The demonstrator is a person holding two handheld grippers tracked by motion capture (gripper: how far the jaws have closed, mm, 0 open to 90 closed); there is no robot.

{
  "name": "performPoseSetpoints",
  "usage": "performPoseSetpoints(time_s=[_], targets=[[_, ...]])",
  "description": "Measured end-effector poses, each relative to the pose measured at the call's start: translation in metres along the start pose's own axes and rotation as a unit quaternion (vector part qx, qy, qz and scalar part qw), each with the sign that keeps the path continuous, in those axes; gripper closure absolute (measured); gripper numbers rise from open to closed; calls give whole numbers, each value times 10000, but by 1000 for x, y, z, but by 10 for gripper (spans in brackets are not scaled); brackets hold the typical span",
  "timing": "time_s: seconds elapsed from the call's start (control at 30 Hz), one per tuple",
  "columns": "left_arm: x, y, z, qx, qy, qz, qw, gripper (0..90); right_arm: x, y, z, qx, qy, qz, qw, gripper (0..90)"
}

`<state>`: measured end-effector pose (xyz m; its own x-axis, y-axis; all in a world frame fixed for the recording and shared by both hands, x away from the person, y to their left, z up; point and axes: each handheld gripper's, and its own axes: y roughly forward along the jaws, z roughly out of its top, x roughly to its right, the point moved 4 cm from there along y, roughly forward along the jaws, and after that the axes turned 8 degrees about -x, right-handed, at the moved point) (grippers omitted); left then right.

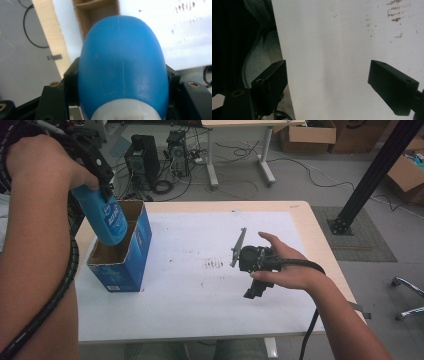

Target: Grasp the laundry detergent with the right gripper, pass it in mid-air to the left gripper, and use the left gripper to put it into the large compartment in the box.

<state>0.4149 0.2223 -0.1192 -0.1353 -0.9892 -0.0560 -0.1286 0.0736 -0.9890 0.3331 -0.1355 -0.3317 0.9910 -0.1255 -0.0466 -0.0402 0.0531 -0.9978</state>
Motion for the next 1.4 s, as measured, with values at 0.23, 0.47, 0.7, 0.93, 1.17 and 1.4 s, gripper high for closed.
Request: performPoseSetpoints(time_s=[0.23, 0.47, 0.7, 0.93, 1.17, 1.4], targets=[[-16, 20, 4, -71, -102, -20, 9999, 382, 2, 3, 0, -12, 50, 43, 10000, 157], [-26, 49, 11, -160, -121, -96, 9998, 382, 4, 5, -1, -53, 73, 78, 9999, 157], [-29, 77, 19, -192, -65, -97, 9997, 383, 4, 7, -3, -76, 114, 97, 9999, 157], [-25, 104, 25, -205, -32, -56, 9998, 382, 4, 9, -2, -112, 127, 118, 9998, 157], [-21, 135, 32, -280, 11, -143, 9995, 383, 4, 9, -1, -118, 116, 136, 9998, 157], [-21, 158, 38, -283, -32, -82, 9996, 383, 3, 12, -1, -114, 134, 169, 9997, 157]])
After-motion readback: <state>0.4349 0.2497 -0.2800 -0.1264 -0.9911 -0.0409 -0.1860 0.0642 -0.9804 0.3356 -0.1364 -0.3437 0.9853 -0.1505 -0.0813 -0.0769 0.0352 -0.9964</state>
